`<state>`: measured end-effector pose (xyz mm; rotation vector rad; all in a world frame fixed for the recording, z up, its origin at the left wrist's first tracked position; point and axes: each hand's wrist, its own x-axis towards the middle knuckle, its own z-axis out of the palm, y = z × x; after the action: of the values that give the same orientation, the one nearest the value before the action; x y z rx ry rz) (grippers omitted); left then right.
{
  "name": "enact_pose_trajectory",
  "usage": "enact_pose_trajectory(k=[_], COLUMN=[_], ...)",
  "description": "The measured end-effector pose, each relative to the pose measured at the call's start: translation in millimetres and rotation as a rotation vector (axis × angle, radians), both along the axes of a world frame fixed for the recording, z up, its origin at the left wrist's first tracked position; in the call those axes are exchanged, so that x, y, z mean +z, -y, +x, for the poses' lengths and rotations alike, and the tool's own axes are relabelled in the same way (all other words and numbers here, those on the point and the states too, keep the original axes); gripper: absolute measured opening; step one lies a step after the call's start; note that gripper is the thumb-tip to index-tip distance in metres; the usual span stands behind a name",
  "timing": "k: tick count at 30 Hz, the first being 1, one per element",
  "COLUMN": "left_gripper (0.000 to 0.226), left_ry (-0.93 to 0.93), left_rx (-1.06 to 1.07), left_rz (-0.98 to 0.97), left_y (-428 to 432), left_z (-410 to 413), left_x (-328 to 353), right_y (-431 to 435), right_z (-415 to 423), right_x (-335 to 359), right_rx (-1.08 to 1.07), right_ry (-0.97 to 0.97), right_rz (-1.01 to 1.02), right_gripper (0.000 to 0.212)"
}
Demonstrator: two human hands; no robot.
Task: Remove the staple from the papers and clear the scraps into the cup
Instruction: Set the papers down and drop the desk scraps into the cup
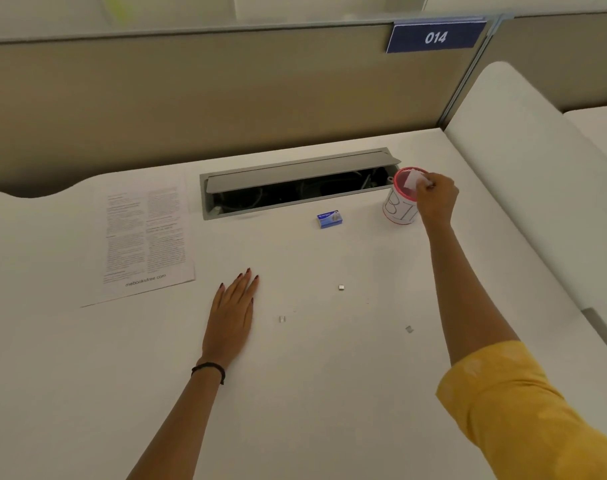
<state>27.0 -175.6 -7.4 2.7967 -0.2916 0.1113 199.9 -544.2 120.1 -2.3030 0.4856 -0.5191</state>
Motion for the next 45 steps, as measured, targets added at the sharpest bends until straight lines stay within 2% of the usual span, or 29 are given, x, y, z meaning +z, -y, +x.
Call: enact_pose_trajectory(k=[4, 8, 11, 18, 24, 29, 32, 36, 41, 45], left_gripper=[0.05, 0.049, 0.05, 0.052, 0.054, 0.054, 0.053, 0.052, 0.053, 0.052], left_ry=[-0.003, -0.006, -0.007, -0.008, -0.022, -0.023, -0.033, -0.041, -0.045, -0.048], left_rx=[0.002, 0.003, 0.007, 0.021, 0.019, 0.025, 0.028, 0.022, 0.017, 0.013], left_rz=[0.004, -0.003, -0.016, -0.027, -0.033, -0.053, -0.054, -0.05, -0.036, -0.033], left_y=[-0.2, -1.7, -1.0, -2.6, -5.5, -8.2, -7.8, -8.6, -11.2, -10.1], left_z=[-0.6, -0.9, -1.1, -17.7, -38.1, -57.0, -63.1, -71.6, -74.3, -75.1], left_x=[0.0, -0.7, 0.4, 3.8, 4.2, 4.6, 4.8, 5.8, 5.8, 5.4], right_y=[0.0, 0.8, 9.5, 9.3, -7.5, -32.0, -47.1, -57.7, -64.1, -63.7], right_z=[3.4, -25.6, -64.1, -160.9, -225.8, -272.7, -290.8, -297.6, -288.8, -275.0], right_x=[-2.2, 3.0, -13.2, -61.4, -85.9, -94.8, -92.2, -86.5, -88.1, -93.1], right_rx=[0.063, 0.031, 0.105, 0.19, 0.298, 0.297, 0.212, 0.206, 0.185, 0.231], right_ry=[-0.102, 0.024, 0.045, -0.143, -0.387, -0.385, -0.332, -0.234, -0.305, -0.241], right_rz=[-0.064, -0.098, -0.049, 0.036, -0.115, -0.104, 0.045, -0.079, -0.052, -0.264], right_gripper=[0.028, 0.028, 0.024, 0.026, 0.039, 0.049, 0.041, 0.034, 0.022, 0.016])
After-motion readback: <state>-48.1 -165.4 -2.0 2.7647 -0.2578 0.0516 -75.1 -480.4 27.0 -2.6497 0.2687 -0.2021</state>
